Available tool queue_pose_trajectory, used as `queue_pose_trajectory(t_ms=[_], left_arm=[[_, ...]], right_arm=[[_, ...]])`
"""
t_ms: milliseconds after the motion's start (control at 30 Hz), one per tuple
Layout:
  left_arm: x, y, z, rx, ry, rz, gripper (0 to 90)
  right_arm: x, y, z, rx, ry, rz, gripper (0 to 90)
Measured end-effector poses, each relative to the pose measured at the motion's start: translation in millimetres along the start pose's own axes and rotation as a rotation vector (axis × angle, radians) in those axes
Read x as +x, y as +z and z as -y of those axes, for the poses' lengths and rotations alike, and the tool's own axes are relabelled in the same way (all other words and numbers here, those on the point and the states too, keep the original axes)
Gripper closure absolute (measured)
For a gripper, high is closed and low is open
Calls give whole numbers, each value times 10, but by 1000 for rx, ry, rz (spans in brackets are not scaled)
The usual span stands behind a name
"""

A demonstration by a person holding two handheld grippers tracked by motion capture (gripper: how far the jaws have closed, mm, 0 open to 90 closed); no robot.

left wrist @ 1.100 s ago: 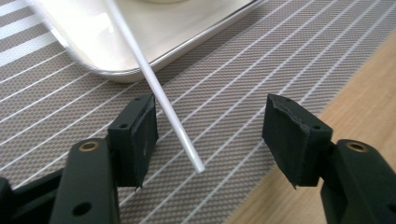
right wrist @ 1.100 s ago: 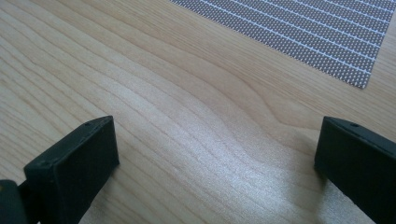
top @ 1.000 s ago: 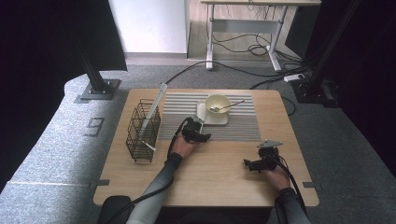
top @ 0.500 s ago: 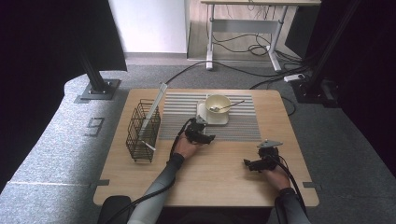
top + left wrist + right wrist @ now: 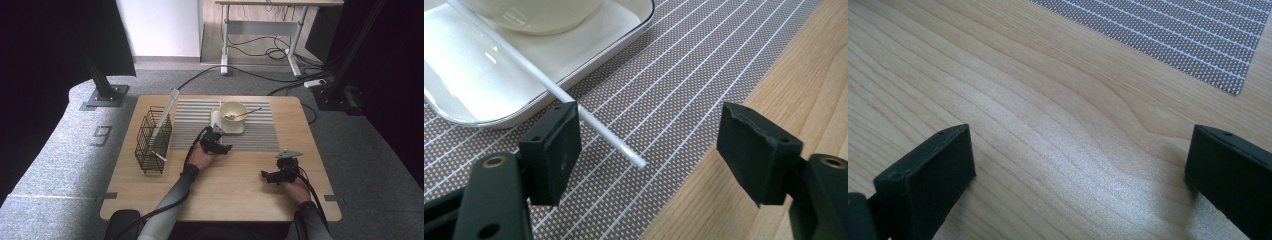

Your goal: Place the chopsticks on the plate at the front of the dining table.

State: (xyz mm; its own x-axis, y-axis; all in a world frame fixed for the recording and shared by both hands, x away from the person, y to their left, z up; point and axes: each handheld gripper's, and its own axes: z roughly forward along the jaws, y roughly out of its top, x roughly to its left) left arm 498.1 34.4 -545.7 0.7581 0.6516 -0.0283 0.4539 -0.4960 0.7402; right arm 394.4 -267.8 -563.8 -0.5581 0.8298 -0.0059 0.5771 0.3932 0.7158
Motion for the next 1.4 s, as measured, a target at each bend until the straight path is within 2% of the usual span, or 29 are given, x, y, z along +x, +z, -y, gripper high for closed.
queue_pose_trajectory(t_ms=[267, 500, 733, 1133, 1400], left_arm=[[2, -70, 21, -1, 1, -4, 190], [-17, -213, 30, -8, 10, -9, 129], [-98, -388, 59, 3, 41, -33, 0], [-222, -666, 158, -1, 82, -31, 0], [-286, -807, 303, 0, 81, -19, 0]], right_arm=[[0, 0, 0, 0, 0, 0, 0], [0, 0, 0, 0, 0, 0, 0], [1, 0, 0, 0, 0, 0, 0], [4, 5, -4, -1, -3, -1, 0], [6, 6, -6, 0, -3, -4, 0]])
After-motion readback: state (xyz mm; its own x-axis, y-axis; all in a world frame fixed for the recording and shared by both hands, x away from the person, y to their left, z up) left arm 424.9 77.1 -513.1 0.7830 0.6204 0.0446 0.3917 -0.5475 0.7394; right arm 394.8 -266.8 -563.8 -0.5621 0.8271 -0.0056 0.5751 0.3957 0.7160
